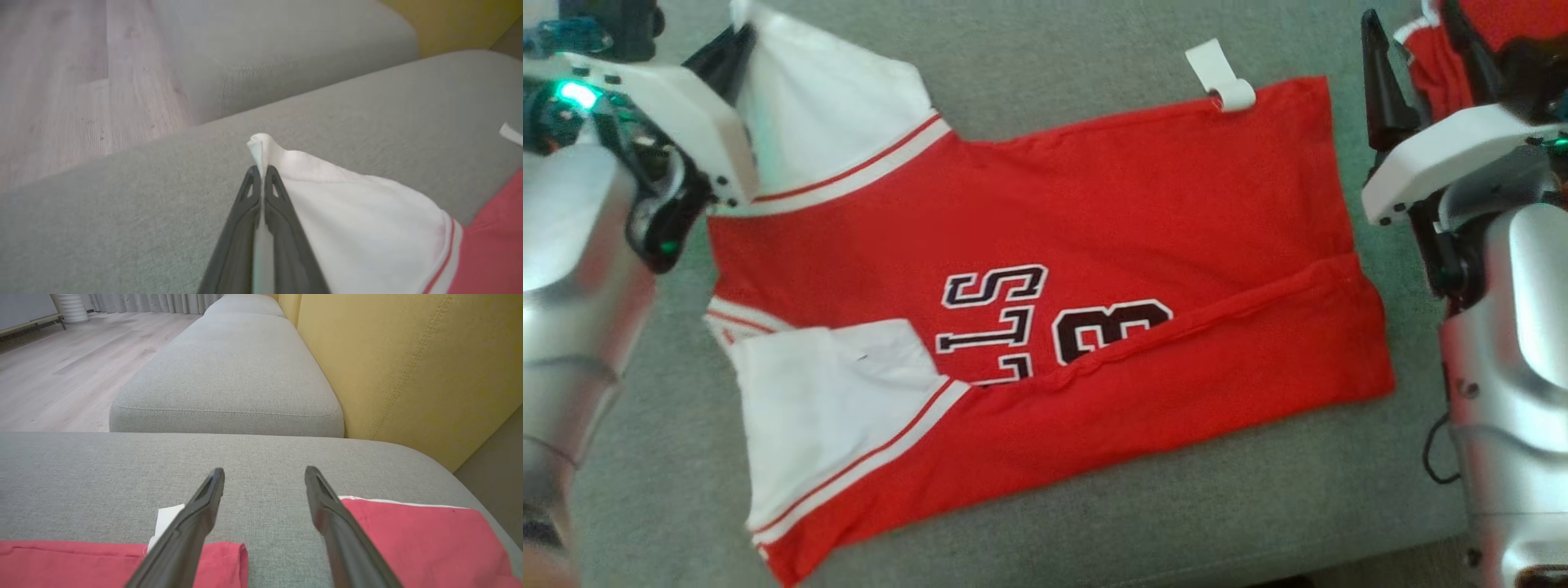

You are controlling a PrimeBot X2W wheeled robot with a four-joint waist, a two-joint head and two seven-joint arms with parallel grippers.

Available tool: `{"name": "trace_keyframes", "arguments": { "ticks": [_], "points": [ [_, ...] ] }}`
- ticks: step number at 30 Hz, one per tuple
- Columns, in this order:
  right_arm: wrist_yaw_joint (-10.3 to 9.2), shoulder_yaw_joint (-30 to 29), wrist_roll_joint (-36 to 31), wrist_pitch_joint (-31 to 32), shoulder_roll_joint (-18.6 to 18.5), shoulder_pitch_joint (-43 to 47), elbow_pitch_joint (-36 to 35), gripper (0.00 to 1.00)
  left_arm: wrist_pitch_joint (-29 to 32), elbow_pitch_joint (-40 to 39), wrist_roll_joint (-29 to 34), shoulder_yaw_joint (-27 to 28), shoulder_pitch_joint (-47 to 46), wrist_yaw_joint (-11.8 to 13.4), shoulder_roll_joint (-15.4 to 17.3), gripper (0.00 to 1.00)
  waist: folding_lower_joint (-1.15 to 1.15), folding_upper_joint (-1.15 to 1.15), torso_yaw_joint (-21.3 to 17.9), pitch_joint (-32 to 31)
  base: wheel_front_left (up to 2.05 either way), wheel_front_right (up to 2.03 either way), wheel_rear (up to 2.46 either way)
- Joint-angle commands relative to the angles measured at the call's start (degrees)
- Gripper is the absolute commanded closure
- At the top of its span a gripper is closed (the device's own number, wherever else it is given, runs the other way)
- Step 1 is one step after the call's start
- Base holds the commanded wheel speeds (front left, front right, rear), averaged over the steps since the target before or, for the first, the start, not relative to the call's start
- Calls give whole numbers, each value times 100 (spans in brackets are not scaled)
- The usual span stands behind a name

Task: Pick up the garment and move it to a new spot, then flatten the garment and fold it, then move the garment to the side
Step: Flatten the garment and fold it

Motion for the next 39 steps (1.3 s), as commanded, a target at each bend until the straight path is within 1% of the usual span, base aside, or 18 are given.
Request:
{"name": "trace_keyframes", "arguments": {
  "ticks": [1,5,8,12,17,20,22,28,32,33,34,35,39],
  "points": [
    [-5,163,111,85,-113,-67,-132,0,-274,-171,40,199,-202,11,168,100,0,0,210,-203,0,0,0],
    [-5,360,386,342,-451,-51,156,0,-871,-431,163,119,-110,11,64,100,0,0,516,-420,0,0,0],
    [-5,503,554,578,-725,-32,473,0,-1130,-760,246,41,42,13,30,100,0,0,747,-537,0,0,0],
    [-5,681,718,827,-1071,-18,982,0,-1234,-1322,351,-88,304,99,55,100,0,0,1042,-620,0,0,0],
    [-5,842,896,1081,-1368,-87,1607,0,-1104,-2121,372,-211,639,262,179,100,0,0,1299,-602,0,0,0],
    [-5,860,945,1211,-1476,-136,1943,0,-994,-2534,231,-193,814,348,213,100,0,0,1398,-566,0,0,0],
    [-5,842,955,1196,-1492,-157,2023,0,-962,-2650,218,-198,851,381,232,100,0,0,1423,-556,0,0,0],
    [-5,882,975,978,-1469,-319,2369,0,-789,-3119,229,-249,978,527,394,100,0,0,1452,-497,0,0,0],
    [-5,1066,991,934,-1433,-431,2568,0,-711,-3271,228,-250,992,601,467,100,0,0,1408,-465,0,0,0],
    [-5,1117,1005,936,-1427,-458,2615,20,-694,-3292,234,-253,988,613,482,100,0,0,1395,-461,0,0,0],
    [-5,1171,1028,930,-1420,-483,2659,74,-681,-3306,239,-255,985,625,494,100,0,0,1381,-461,0,0,0],
    [-5,1234,1055,917,-1413,-504,2694,100,-671,-3312,244,-259,984,637,503,100,0,0,1365,-465,0,0,0],
    [-5,1419,1214,671,-1392,-654,2680,100,-697,-3215,207,-197,1001,700,559,100,0,0,1246,-502,0,0,0]
  ]
}}
